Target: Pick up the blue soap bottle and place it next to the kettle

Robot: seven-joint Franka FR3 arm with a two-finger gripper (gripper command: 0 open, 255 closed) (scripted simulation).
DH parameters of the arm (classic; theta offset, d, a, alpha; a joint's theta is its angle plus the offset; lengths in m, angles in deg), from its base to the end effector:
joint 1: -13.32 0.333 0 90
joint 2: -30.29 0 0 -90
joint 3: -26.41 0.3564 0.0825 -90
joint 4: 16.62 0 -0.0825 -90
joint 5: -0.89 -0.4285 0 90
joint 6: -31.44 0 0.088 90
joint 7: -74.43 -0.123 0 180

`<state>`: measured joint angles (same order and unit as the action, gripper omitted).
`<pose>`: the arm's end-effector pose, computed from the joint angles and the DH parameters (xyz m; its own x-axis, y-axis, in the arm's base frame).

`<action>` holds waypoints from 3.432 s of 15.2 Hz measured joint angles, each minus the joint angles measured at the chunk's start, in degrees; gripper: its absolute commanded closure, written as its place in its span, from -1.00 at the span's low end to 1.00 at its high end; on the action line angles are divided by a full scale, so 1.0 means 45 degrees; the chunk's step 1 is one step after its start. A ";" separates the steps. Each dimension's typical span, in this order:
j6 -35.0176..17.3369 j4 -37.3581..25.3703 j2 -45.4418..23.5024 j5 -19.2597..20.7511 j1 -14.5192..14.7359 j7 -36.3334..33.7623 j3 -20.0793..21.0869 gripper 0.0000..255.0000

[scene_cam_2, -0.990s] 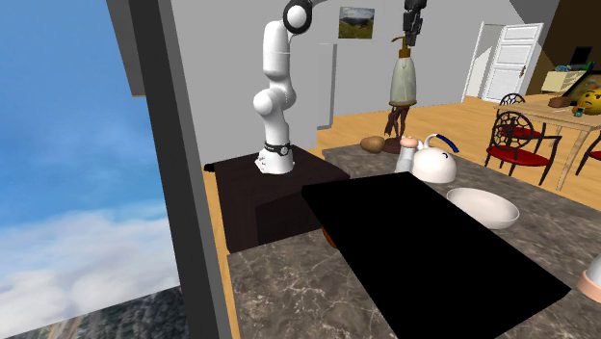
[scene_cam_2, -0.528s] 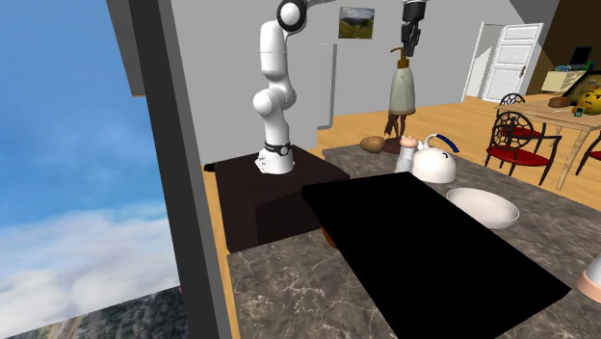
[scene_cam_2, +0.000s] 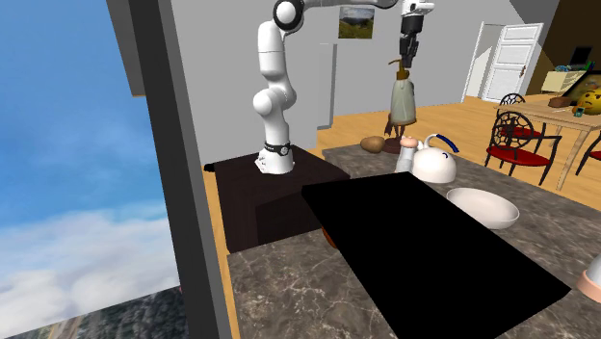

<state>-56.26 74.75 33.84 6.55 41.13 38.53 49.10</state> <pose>0.3693 0.4403 0.6675 0.9658 0.2506 0.0664 0.2432 -0.9645 0.1029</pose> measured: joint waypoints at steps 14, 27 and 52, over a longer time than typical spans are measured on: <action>-0.2474 0.2908 0.0473 -0.0163 -0.0020 -0.0120 -0.0067 1.00; -0.4708 0.5104 0.0414 -0.0092 -0.0004 -0.0378 -0.0040 1.00; -0.6324 0.6322 -0.0017 0.0152 0.0003 -0.0684 0.0006 -1.00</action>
<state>-84.72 103.20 33.76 7.23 41.14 35.45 49.13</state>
